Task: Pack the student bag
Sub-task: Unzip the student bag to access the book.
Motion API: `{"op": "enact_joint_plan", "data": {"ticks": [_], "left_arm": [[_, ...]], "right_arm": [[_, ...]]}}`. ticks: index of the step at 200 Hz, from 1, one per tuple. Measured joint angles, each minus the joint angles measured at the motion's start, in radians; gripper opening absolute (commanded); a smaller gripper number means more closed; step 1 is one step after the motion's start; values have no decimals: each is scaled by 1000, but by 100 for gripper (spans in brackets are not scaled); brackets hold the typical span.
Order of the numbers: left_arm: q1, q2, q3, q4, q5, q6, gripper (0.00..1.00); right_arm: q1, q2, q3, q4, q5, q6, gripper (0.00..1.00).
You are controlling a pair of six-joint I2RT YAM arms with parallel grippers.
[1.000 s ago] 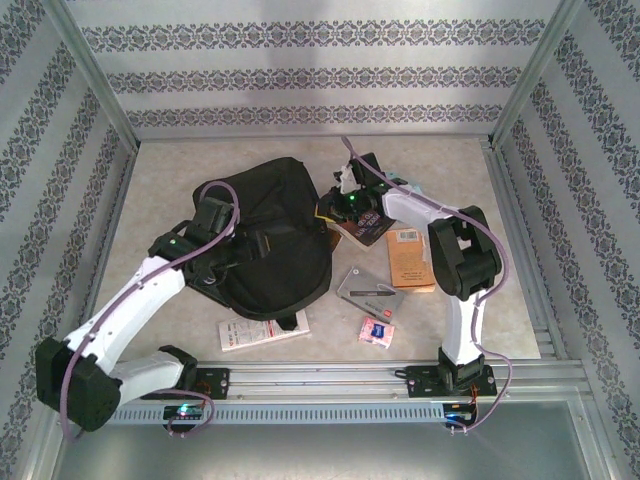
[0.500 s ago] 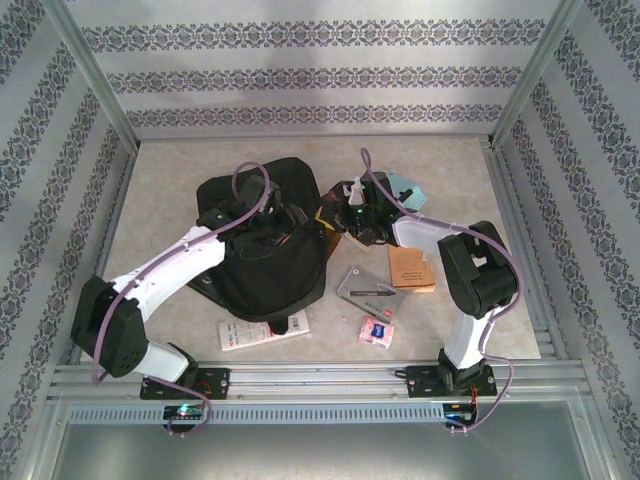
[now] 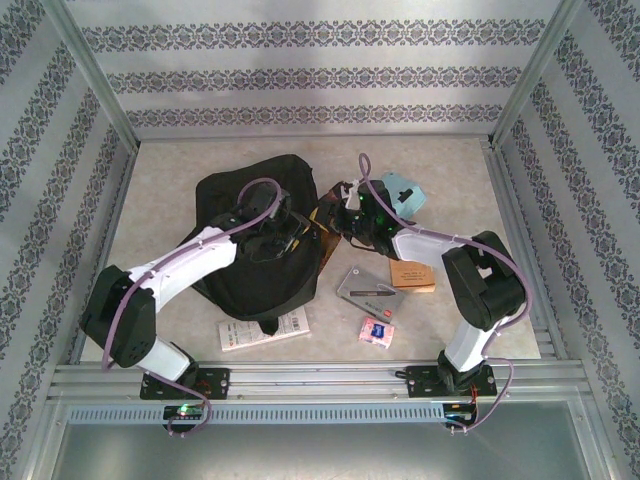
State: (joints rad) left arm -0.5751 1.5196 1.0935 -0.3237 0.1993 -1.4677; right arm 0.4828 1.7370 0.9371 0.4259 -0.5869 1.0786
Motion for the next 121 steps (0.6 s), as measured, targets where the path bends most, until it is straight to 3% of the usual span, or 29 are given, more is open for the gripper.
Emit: {"op": "enact_joint_plan", "data": {"ticks": [96,121], "left_arm": [[0,51,-43,156,-19,-83,33],[0,61,-43,171,-17,-85,22]], "right_arm": [[32,-9,-29,57,49,19,0],[32,-9,-35,57,59,18,0]]}}
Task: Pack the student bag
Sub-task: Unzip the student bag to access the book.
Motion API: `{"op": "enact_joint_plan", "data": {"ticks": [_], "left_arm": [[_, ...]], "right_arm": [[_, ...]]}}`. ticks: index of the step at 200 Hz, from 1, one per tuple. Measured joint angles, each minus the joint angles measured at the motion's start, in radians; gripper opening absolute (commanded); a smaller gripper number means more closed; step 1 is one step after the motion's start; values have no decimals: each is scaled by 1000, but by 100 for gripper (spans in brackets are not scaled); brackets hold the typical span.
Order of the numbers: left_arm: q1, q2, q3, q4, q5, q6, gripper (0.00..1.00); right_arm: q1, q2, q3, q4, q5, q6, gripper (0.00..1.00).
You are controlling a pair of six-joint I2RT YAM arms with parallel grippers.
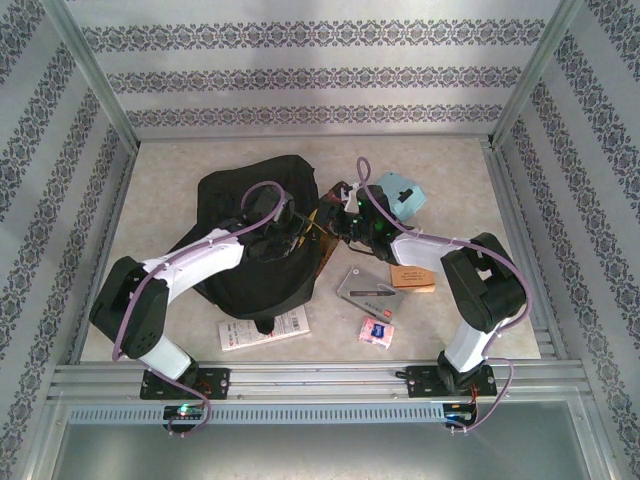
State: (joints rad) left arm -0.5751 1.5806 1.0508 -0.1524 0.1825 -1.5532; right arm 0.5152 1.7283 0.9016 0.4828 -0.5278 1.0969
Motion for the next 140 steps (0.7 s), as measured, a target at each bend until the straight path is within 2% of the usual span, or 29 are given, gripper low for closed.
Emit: {"op": "enact_joint_plan", "data": {"ticks": [29,140], "left_arm": [[0,13,0,11,-3,-4,0],[-18,-13,47,-20,-5,82,0]], "right_arm": [[0,-2,-5,0,7,0,0],[-2,-17,-3,-71,78,0,0]]}}
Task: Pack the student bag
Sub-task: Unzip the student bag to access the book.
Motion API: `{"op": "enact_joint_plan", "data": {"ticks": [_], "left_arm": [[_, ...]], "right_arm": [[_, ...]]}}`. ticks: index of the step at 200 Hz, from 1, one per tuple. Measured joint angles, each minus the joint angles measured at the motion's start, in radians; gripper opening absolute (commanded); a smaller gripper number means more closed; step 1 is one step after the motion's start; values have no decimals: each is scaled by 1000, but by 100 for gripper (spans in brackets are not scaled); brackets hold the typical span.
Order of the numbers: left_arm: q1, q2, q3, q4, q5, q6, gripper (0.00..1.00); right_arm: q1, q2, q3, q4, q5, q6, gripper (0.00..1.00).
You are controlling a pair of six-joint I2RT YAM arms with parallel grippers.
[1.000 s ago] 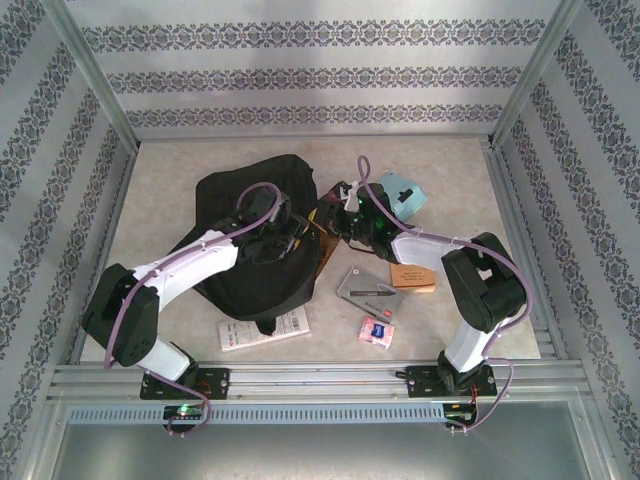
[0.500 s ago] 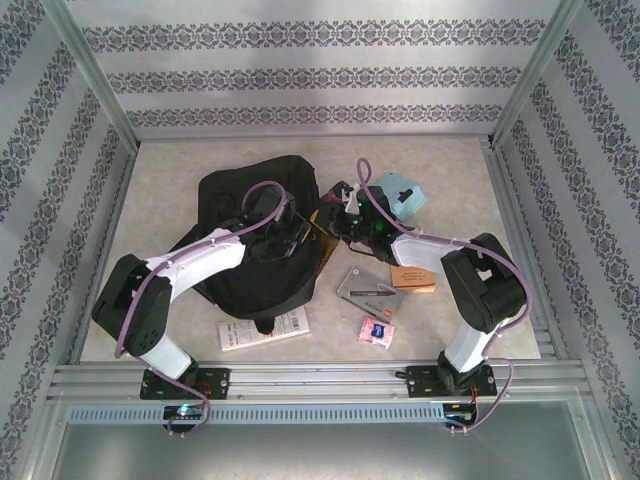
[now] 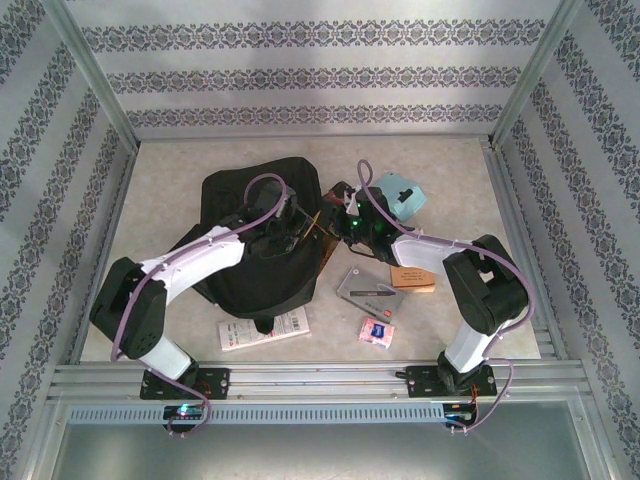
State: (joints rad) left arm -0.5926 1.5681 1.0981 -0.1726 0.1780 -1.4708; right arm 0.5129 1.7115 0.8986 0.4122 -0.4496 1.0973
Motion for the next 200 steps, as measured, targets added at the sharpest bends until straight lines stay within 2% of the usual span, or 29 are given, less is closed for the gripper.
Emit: {"op": "enact_joint_plan", "data": {"ticks": [41,109,200], "left_arm": [[-15,-66,-17,-31,-7,20,0],[-29,-154,-150,-34,-6,34,0],[-30,-337,-231,-157,1,190,0]], "right_arm": [[-11,0,24,-12,7,1,0],[-48,26,54,-32,35,5,0],[-160,147,276,-269,-15,-118,0]]}}
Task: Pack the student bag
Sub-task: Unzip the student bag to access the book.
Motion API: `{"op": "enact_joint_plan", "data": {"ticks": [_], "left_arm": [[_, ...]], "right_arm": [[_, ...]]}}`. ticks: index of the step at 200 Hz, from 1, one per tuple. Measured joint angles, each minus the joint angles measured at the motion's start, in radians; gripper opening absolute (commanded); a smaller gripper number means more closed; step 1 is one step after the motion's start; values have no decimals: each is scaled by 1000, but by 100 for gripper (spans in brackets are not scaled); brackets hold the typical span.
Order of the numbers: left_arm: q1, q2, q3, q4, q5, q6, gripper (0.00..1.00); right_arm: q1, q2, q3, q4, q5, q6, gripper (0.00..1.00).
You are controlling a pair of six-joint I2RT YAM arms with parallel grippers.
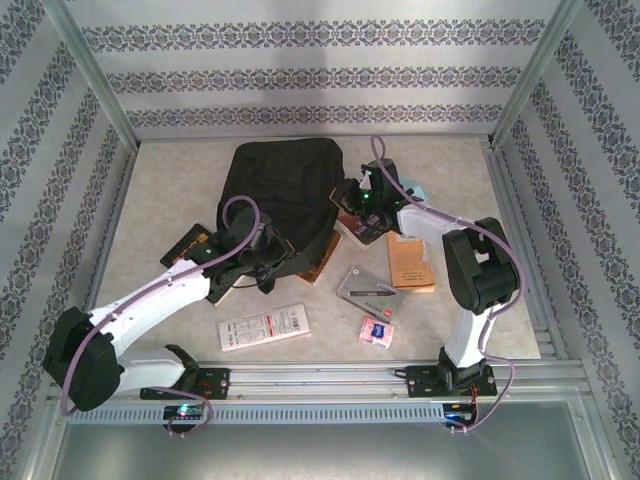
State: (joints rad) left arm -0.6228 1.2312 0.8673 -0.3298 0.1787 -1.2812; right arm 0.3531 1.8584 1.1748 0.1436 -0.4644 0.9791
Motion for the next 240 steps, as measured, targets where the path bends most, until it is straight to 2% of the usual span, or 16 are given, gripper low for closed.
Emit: {"op": "enact_joint_plan", "data": {"ticks": [65,69,74,81,87,96,129,158,178,200,240], "left_arm": [[3,-23,-5,-76,-26,113,0],[4,-25,-4,-78,-29,121,0],[5,-26,-2,-80,-32,129,0],[8,-26,2,-82,-34,139,0],[10,-25,6,-85,-33,150,0],[10,-20,19,-101,-31,165,0],[10,71,121,-111,-5,206,0],[10,134,190,-112,10,224,0],[8,164,234,-112,22,227,0],[1,188,278,-110,28,227,0],[-61,269,374,-102,30,227,0]], "right_arm": [[-28,93,176,-229,-17,-125,0],[-28,98,188,-243,-19,-132,8],[-29,103,201,-256,-24,-140,23],[-29,111,219,-275,-29,-146,38],[-29,116,232,-284,-25,-156,48],[-32,121,251,-298,-16,-172,58],[-24,81,270,-419,101,-205,68],[4,-63,248,-561,209,-182,82],[24,-229,170,-586,240,-147,81],[44,-370,91,-597,245,-82,75],[106,-417,-35,-616,242,61,73]]}}
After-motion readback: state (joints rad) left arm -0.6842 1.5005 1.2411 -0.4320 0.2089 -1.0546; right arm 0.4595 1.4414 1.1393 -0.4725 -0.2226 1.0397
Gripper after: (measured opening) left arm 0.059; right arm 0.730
